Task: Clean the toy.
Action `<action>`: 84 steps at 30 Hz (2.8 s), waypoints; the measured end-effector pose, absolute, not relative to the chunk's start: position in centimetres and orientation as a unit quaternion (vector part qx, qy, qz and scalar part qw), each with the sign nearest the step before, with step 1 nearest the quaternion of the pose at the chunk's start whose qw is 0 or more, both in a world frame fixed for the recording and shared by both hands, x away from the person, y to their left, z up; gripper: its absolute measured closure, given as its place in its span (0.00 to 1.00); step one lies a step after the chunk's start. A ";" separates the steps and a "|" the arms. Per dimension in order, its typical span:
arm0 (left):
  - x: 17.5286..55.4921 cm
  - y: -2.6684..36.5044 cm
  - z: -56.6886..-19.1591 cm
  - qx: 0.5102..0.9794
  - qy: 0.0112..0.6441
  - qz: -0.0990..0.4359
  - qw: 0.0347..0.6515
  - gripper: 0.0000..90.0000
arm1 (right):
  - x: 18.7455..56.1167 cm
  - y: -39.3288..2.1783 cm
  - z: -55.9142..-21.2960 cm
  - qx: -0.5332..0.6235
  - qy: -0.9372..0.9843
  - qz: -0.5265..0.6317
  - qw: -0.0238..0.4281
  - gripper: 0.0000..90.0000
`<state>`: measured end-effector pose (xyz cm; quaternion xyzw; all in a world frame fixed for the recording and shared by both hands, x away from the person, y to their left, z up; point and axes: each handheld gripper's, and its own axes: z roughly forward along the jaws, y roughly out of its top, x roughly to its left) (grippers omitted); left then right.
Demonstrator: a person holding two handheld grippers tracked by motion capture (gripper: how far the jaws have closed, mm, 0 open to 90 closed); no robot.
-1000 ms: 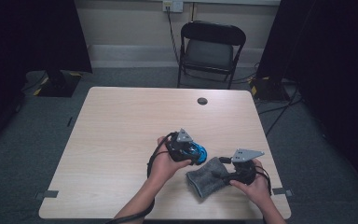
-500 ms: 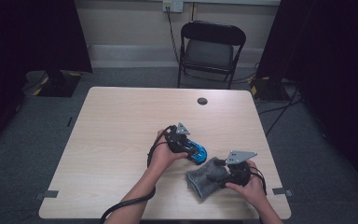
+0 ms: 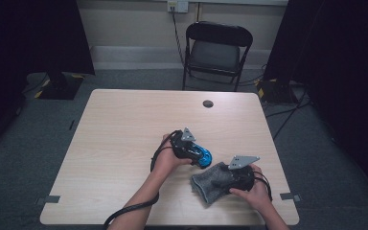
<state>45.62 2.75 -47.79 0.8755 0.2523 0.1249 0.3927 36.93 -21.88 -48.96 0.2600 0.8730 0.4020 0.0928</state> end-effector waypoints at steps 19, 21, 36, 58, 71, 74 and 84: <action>45.2 1.8 -48.1 0.872 0.270 0.132 0.386 0.04 | 36.9 -21.7 -49.3 0.258 0.877 0.394 0.101 0.27; 45.3 1.8 -48.1 0.871 0.272 0.139 0.384 0.05 | 36.9 -21.6 -49.0 0.260 0.877 0.392 0.099 0.27; 44.9 1.9 -48.6 0.860 0.275 0.158 0.400 0.05 | 36.6 -21.0 -49.1 0.255 0.893 0.353 0.117 0.37; 44.8 1.0 -48.4 0.866 0.288 0.163 0.375 0.00 | 39.3 -21.0 -48.3 0.308 0.885 0.321 0.139 0.76; 44.9 0.9 -48.3 0.868 0.290 0.158 0.370 0.00 | 41.4 -21.7 -47.9 0.334 0.884 0.291 0.151 0.78; 44.9 1.0 -48.3 0.868 0.290 0.159 0.370 0.00 | 42.1 -21.8 -47.8 0.342 0.882 0.287 0.151 0.78; 44.8 0.9 -48.4 0.867 0.290 0.160 0.373 0.00 | 44.5 -21.4 -47.8 0.368 0.872 0.274 0.172 0.79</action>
